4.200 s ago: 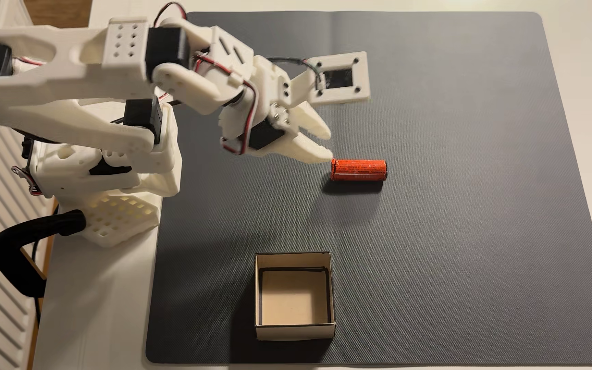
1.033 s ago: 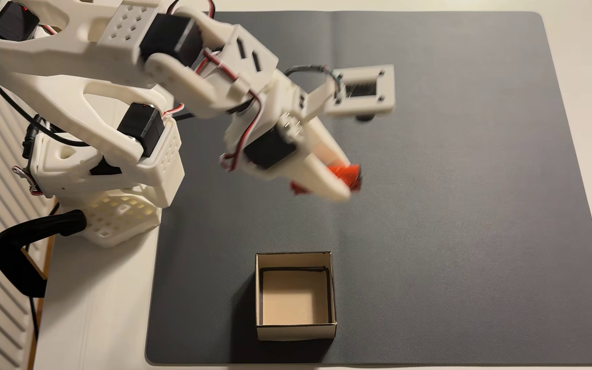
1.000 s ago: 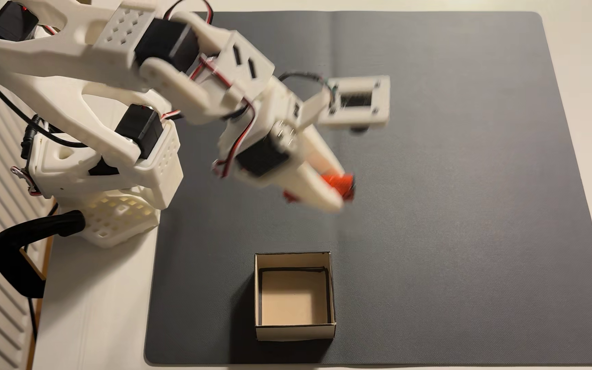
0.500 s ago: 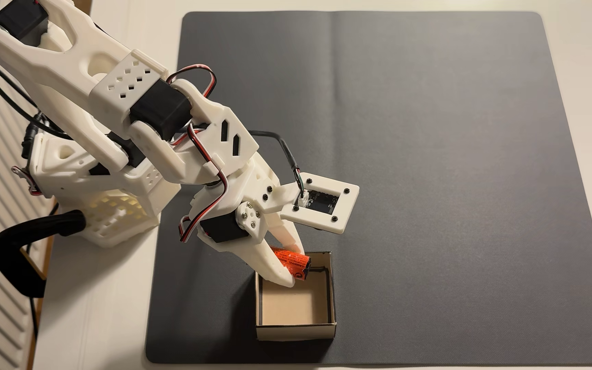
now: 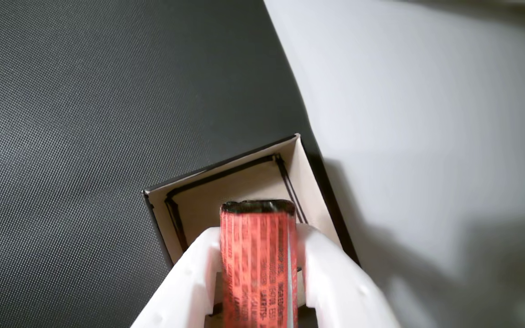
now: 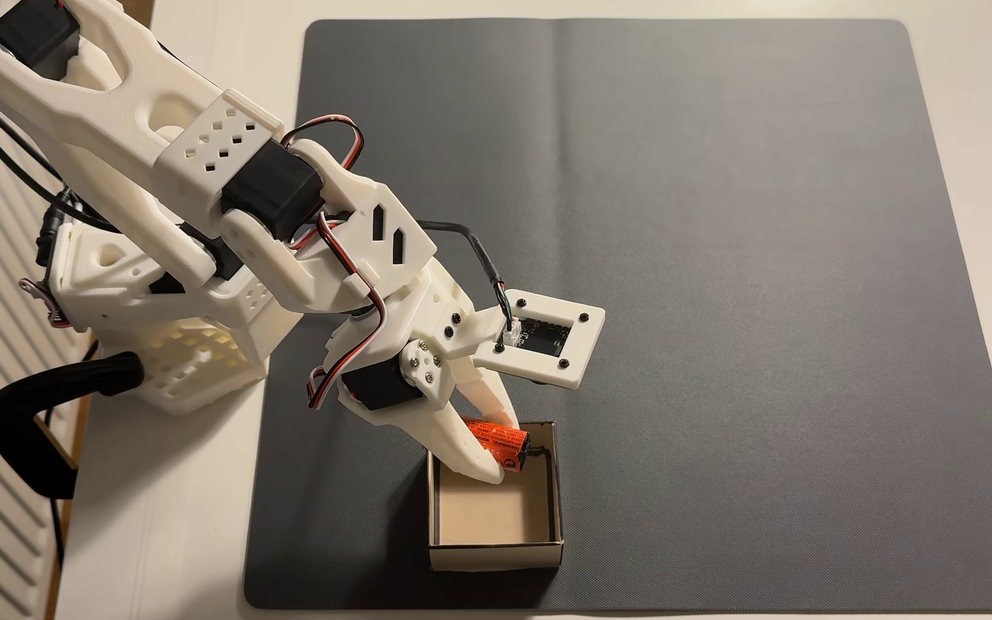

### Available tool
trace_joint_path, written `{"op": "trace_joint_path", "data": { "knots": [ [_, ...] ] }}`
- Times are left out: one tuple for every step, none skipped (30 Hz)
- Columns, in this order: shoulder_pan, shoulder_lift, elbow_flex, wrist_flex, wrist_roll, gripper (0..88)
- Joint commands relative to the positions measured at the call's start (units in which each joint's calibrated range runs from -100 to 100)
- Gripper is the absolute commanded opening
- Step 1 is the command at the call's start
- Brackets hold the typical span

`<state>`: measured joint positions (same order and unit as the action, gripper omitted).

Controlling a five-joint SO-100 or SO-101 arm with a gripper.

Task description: Pick the red object and place it in the box

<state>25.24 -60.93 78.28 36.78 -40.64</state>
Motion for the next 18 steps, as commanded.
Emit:
{"op": "trace_joint_path", "data": {
  "knots": [
    [-1.2, -0.7, -0.3, -0.9, -0.3, 16.4],
    [-1.3, -1.0, -0.2, -0.9, -0.3, 17.0],
    [-1.3, -1.0, -0.2, -0.8, -0.3, 17.4],
    [-1.3, -1.0, -0.2, -0.7, -0.3, 17.8],
    [-1.3, -1.0, -0.3, -0.6, -0.3, 18.3],
    [-1.3, -1.0, -0.3, -0.4, -0.3, 18.6],
    [-1.4, -1.1, -0.3, -0.3, -0.3, 18.6],
    [-1.8, -1.1, -0.4, -0.2, -0.3, 18.1],
    [-2.6, -1.1, -0.7, -0.2, -0.4, 18.0],
    [-3.6, -1.1, -1.1, -0.2, -0.4, 18.0],
    [-4.8, -1.1, -1.4, -0.2, -0.4, 18.0],
    [-6.2, -1.1, -2.2, -0.2, -1.0, 17.9],
    [-7.9, -1.1, -3.0, -0.1, -2.2, 17.9],
    [-9.7, -1.1, -3.8, -0.1, -3.6, 17.9],
    [-11.4, -1.1, -4.5, -0.1, -5.4, 17.9],
    [-13.4, -1.1, -5.3, -0.1, -6.9, 17.9],
    [-15.3, -1.1, -6.1, 0.0, -8.3, 17.9],
    [-17.1, -1.1, -6.9, 0.0, -9.6, 17.9]
  ]
}}
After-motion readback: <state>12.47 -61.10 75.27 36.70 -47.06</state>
